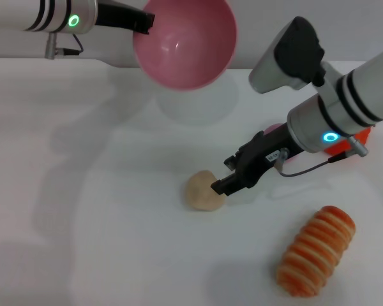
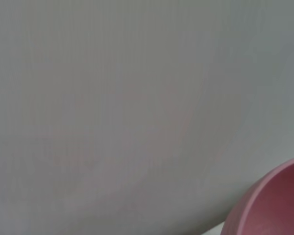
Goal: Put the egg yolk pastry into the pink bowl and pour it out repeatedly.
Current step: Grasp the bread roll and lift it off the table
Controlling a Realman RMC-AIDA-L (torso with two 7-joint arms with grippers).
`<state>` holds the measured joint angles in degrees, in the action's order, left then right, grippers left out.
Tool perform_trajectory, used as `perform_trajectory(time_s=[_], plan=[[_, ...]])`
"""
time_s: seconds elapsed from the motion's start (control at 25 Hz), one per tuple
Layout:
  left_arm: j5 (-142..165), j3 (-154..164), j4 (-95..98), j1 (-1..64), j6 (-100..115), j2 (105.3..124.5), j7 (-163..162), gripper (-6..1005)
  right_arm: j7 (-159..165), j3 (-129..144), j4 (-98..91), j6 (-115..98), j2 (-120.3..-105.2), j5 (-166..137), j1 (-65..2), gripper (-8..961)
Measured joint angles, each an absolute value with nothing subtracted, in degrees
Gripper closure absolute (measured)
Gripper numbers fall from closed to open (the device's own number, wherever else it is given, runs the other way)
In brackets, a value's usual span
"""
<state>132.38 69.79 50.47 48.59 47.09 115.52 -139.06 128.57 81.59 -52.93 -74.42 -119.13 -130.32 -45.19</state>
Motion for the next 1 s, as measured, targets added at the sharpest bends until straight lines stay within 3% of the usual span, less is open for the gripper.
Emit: perform_trajectory(time_s=[1.0], plan=[[132.36, 69.75, 50.58, 47.26, 48.16, 115.98, -135.28, 954, 133.4, 97.29, -37.68, -58.73, -119.52, -123.07, -52.47, 462]])
